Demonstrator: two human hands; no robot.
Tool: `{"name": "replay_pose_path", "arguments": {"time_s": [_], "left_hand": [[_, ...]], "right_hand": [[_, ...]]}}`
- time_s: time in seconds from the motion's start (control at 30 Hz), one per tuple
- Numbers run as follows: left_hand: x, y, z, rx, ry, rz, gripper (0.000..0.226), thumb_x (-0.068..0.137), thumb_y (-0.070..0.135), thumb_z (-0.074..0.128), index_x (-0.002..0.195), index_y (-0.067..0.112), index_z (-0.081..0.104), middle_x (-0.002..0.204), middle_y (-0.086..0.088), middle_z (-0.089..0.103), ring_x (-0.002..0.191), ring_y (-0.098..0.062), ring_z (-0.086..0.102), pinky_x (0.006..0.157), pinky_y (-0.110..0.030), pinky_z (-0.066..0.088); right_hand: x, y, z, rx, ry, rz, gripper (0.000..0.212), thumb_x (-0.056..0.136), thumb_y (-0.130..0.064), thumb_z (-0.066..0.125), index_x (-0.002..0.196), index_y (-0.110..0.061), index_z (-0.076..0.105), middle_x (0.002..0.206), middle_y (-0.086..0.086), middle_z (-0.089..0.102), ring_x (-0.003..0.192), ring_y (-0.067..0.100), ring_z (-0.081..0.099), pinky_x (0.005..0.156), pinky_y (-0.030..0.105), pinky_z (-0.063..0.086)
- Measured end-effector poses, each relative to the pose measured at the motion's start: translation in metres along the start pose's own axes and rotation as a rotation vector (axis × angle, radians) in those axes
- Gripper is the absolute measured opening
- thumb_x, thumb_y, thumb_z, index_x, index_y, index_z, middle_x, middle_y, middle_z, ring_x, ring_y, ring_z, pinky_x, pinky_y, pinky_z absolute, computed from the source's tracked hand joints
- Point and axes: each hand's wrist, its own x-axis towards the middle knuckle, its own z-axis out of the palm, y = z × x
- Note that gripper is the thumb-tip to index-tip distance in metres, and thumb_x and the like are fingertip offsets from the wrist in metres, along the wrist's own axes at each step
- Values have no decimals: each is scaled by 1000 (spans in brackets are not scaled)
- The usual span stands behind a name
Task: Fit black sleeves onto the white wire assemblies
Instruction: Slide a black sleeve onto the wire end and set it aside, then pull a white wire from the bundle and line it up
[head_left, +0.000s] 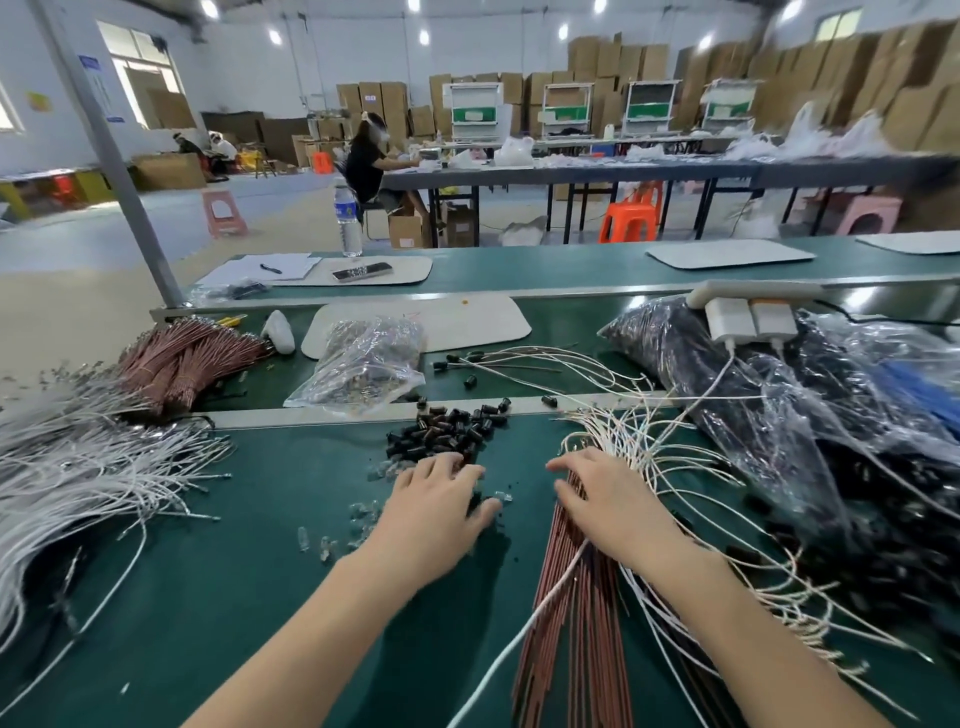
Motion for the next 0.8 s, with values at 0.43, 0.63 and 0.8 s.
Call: {"name": "replay_pose_path", "arguments": {"time_s": [0.43,0.63,0.8], "left_hand": [[-8,91,6,-99,-128,-95,24,103,31,51,93,9,51,114,-15,63,105,-37,63,73,-36,41],[-4,98,0,-219,-183,-140,39,98,15,49,63,12,33,95,-21,66,84,-36,66,63,-37,45],[-2,78,0,-438,-137,-133,29,101,18,42,74,8,46,67,-10,53,57,-26,49,56,-31,45]], "right_hand": [[-22,11,-5,119,195,59,33,103,-19,47,132,-22,61,130,-2,62,122,15,52,102,25,37],[-24,11,-7,124,267,99,34,101,-18,48,133,-21,61,130,-1,64,122,19,52,107,33,38],[-22,9,-12,164,347,109,34,101,-18,49,133,-20,61,131,1,64,123,20,54,108,39,41]]}}
